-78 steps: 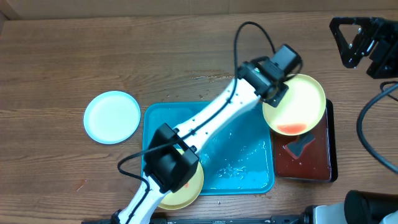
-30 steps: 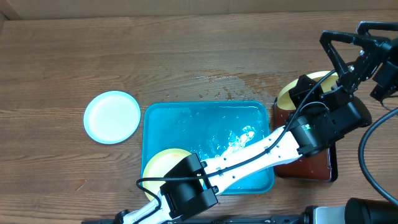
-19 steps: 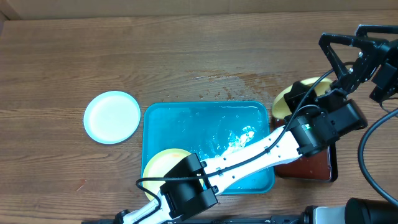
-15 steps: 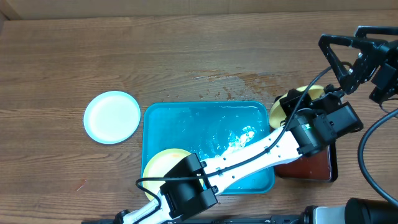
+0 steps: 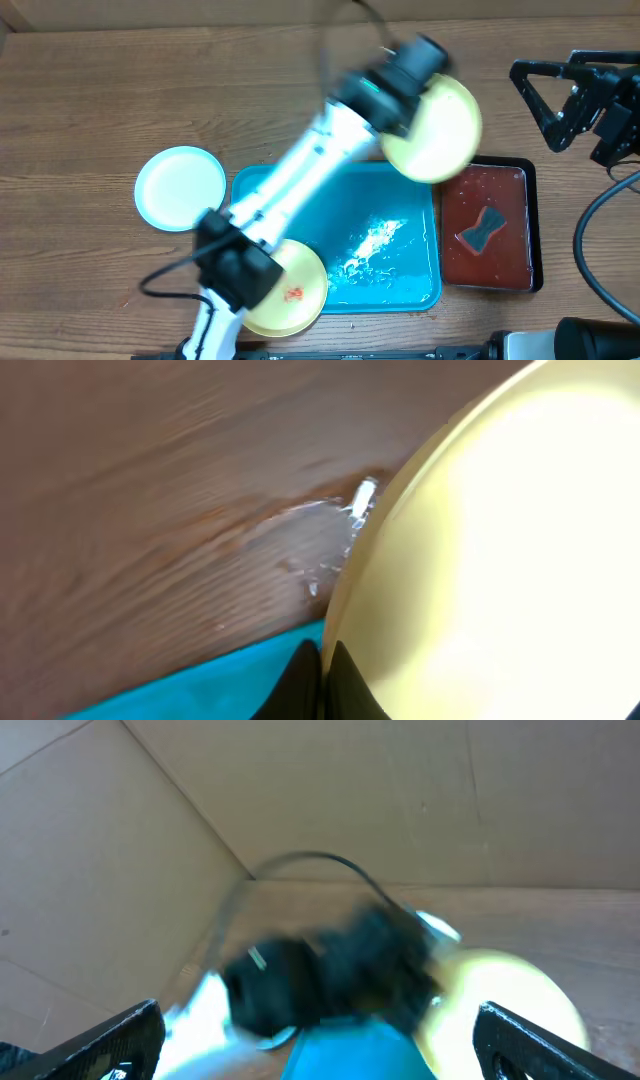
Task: Clean dirty plates on tray and stack at the side
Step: 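Carry the yellow plate left and stack it on the white plate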
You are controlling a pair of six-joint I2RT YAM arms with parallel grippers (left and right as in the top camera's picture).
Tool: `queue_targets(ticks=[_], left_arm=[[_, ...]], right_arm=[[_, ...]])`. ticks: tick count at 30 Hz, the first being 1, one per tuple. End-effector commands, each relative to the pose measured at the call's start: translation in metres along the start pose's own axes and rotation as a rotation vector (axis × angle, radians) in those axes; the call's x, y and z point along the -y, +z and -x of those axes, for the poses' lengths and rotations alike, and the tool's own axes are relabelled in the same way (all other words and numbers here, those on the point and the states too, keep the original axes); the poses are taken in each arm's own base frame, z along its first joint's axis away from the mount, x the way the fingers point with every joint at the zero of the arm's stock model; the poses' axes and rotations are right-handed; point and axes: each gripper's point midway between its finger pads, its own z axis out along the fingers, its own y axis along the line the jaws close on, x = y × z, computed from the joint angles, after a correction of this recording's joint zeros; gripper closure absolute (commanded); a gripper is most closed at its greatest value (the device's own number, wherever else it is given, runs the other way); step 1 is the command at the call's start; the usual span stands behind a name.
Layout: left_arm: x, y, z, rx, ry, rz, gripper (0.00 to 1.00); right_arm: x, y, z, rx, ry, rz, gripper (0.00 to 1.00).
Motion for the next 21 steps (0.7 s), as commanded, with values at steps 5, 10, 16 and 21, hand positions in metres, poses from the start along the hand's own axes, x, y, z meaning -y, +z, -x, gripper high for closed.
queue_targets(ticks=[5,10,16,21], left_arm=[[-0.098,-0.011,-0.002,-0.154,-0.374,-0.125,0.95],[-0.155,0.001,-0.030,-0.254,-0.487,-0.047,0.95],[-0.177,0.011,-0.062,-0.266,-0.594,-0.044,0.95],[-0.191,-0.002,-0.091,-0.154,-0.683,-0.052,0.95]], right_arm=[[0.023,0.016,-0.005,-0.047,0.070,-0.060,0.00],[0.031,0.023,-0.011,-0.081,0.109,-0.068,0.00],[0.044,0.036,-0.021,-0.138,0.165,-0.080,0.00],[0.057,0.047,-0.032,-0.190,0.217,-0.098,0.00]])
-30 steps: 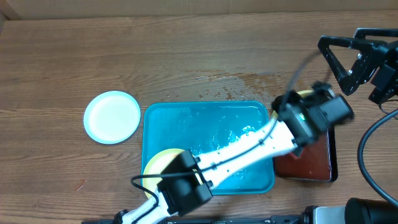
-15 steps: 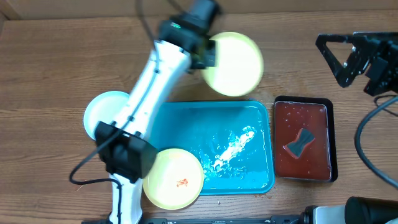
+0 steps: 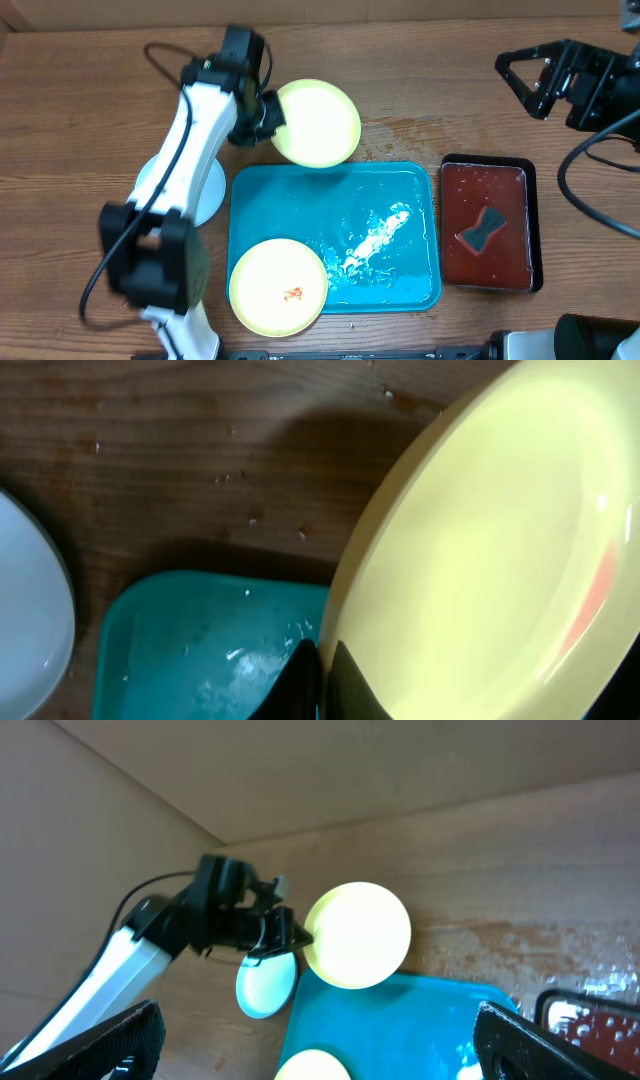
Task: Clean dirty plates on tray and stack at the side
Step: 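Carry the yellow plate left and stack it on the white plate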
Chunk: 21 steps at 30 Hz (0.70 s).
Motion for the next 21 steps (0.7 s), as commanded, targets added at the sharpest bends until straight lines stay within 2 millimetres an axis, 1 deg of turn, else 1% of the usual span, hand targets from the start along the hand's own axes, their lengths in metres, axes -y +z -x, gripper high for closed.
queue_targets(ticks=[1,2,4,6,9,13,15,21], left_arm=[[-0.016,-0.040,-0.016,0.093,-0.101,-0.078,0.96],[-0.026,-0.042,-0.020,0.107,-0.135,-0.072,0.95],[-0.054,-0.047,-0.030,0.135,-0.215,-0.068,0.95],[-0.091,-0.053,-0.042,0.162,-0.318,-0.051,0.95],[-0.137,-0.057,-0.058,0.184,-0.443,-0.020,0.95],[-0.186,-0.056,-0.074,0.192,-0.595,-0.004,0.96],[-0.206,-0.051,-0.079,0.187,-0.643,0.012,0.96],[-0.235,-0.044,-0.074,0.203,-0.711,0.040,0.96]], right_arm=[[0.008,0.010,-0.003,-0.032,0.029,-0.013,0.00],[0.010,0.012,-0.004,-0.040,0.035,-0.015,0.00],[0.014,0.017,-0.005,-0.057,0.045,-0.018,0.00],[0.018,0.021,-0.007,-0.071,0.056,-0.022,0.00],[0.020,0.023,-0.006,-0.076,0.060,-0.023,0.00],[0.021,0.024,-0.006,-0.079,0.055,-0.024,0.00],[0.020,0.024,-0.006,-0.078,0.054,-0.023,0.00],[0.021,0.024,-0.006,-0.079,0.055,-0.024,0.00]])
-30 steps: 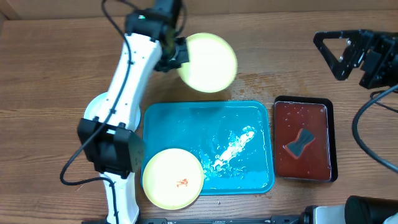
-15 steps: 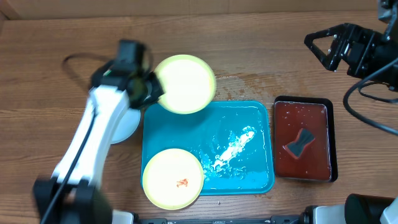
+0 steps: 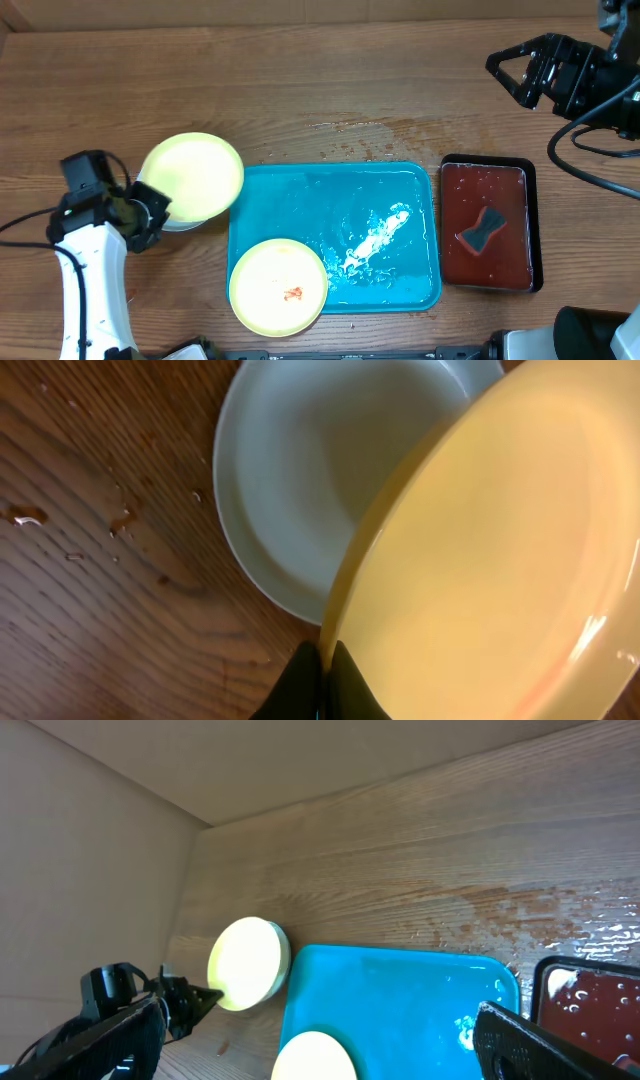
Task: Clean dirty plates on tray and stack at the side
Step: 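Carry the yellow plate left and stack it on the white plate, then move the left gripper to the rim of the lower yellow plate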
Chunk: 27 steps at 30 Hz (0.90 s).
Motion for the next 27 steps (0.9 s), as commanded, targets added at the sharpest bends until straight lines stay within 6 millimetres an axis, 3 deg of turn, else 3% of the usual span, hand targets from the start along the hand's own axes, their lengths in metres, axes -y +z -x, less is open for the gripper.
queue_targets(ticks=[1,5,11,19,21,22,25,27], left_arm=[[-0.007,0.006,0.010,0.008,-0.026,0.002,0.96],[-0.026,0.016,0.025,0.020,-0.105,0.050,0.96],[-0.051,0.032,0.030,-0.015,-0.168,0.117,0.96],[-0.051,0.041,0.037,-0.004,-0.114,0.114,0.95],[-0.051,0.043,0.037,-0.008,-0.102,0.114,0.84],[-0.051,0.043,0.037,-0.012,-0.100,0.115,0.68],[-0.048,0.044,0.034,-0.030,-0.072,0.095,0.46],[-0.043,0.044,0.032,-0.043,-0.042,0.068,0.43]], right_arm=[[-0.001,0.001,0.000,-0.001,-0.012,0.001,0.00],[-0.001,0.001,0.000,-0.001,-0.012,0.001,0.00],[-0.001,0.001,0.000,-0.001,-0.012,0.001,0.00],[-0.001,0.001,0.000,-0.001,-0.011,0.001,0.00],[-0.001,0.001,0.000,-0.001,-0.011,0.001,0.00],[-0.001,0.001,0.000,-0.001,-0.011,0.001,0.00],[-0.001,0.001,0.000,-0.001,-0.011,0.001,0.00],[-0.001,0.001,0.000,-0.001,-0.011,0.001,0.00]])
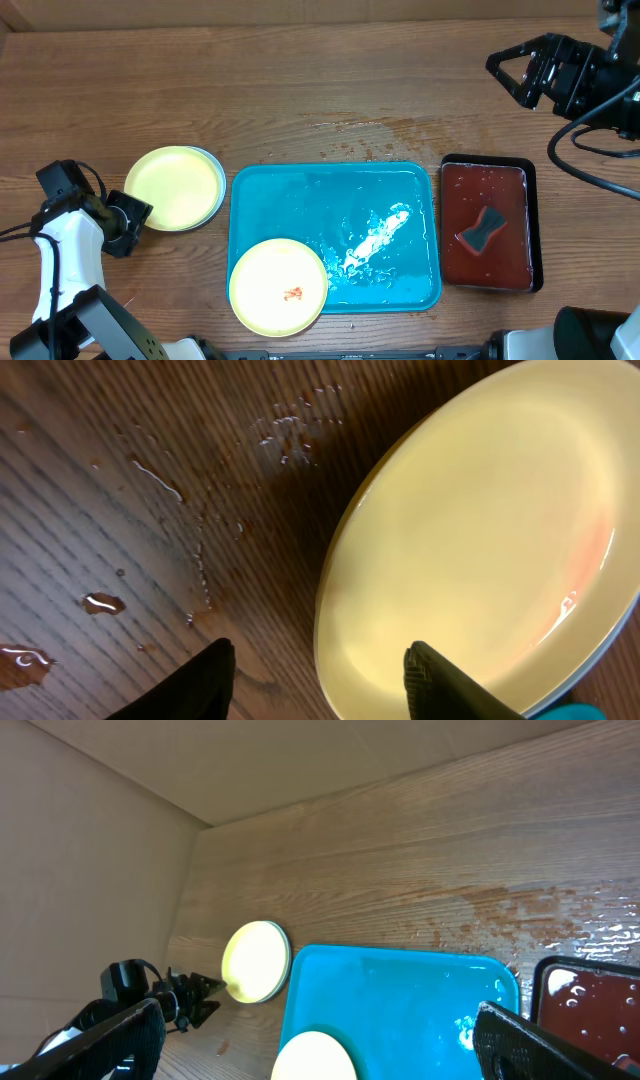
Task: Clean dirty plates on tray and stack at the side
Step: 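Move the left gripper to the rim of the lower yellow plate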
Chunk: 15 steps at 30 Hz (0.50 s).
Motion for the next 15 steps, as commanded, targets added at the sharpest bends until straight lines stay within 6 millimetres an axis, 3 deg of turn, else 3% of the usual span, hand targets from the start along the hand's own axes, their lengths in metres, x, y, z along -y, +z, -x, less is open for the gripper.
queue_targets(ticks=[1,5,8,12,15], left_arm=[[0.010,0.003,-0.008,-0.043,0.089,-0.056,0.44],[0.034,-0.001,-0.017,-0.052,0.182,-0.097,0.46],[0.059,-0.006,-0.031,-0.071,0.285,-0.142,0.55],[0.083,-0.008,-0.076,-0.160,0.485,-0.167,0.60],[0.077,-0.007,-0.111,-0.214,0.623,-0.062,0.59]], right_arm=[[-0.001,0.001,0.000,-0.001,-0.012,0.001,0.00],[-0.001,0.001,0.000,-0.001,-0.012,0.001,0.00],[-0.001,0.001,0.000,-0.001,-0.012,0.001,0.00],[-0.001,0.001,0.000,-0.001,-0.012,0.001,0.00],[-0.001,0.001,0.000,-0.001,-0.012,0.001,0.00]])
